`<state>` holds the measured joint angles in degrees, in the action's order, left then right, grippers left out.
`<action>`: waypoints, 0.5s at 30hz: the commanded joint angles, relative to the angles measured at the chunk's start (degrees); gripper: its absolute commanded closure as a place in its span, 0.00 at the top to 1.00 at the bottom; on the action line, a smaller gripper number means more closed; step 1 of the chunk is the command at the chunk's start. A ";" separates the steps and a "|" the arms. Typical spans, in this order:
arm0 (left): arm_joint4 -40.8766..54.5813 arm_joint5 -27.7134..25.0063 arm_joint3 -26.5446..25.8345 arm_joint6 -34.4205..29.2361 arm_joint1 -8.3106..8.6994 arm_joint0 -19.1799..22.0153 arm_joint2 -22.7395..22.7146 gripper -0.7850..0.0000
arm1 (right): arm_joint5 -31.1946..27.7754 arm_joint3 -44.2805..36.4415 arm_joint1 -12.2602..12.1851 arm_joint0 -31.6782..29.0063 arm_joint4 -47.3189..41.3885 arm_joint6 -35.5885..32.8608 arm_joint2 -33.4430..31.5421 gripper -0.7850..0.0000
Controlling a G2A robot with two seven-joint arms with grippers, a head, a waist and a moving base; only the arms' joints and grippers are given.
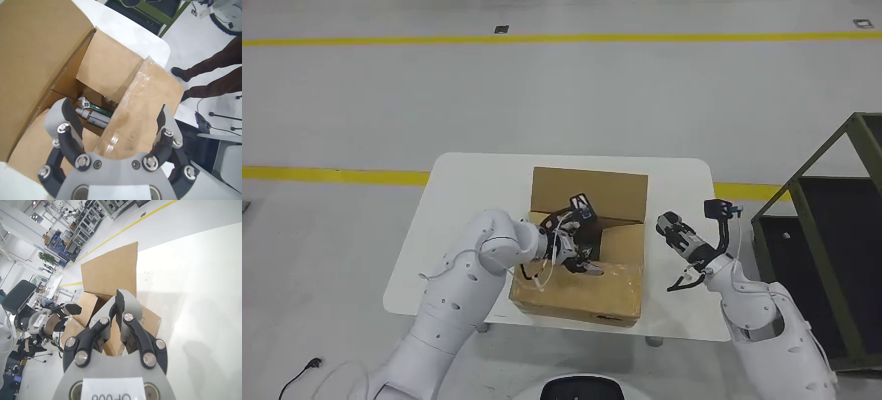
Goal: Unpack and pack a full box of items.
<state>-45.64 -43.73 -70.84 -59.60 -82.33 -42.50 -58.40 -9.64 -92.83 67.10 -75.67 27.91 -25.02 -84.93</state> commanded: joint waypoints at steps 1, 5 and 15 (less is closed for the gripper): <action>1.04 1.22 1.68 -2.18 -0.19 1.92 2.59 1.00 | -0.06 0.16 -0.04 -0.23 -0.17 0.19 -0.26 0.00; 5.34 4.07 6.08 -5.03 -0.68 6.81 8.63 1.00 | 0.17 -0.10 -0.20 -1.10 -0.11 0.39 -1.13 0.00; 11.28 4.56 18.89 -5.51 -3.23 14.78 18.77 1.00 | 1.18 -1.21 -0.38 -3.44 -0.34 1.42 -2.34 0.00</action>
<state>-34.76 -39.27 -53.21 -65.03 -85.31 -28.32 -40.80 -8.50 -94.04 66.73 -78.99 27.54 -23.64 -87.22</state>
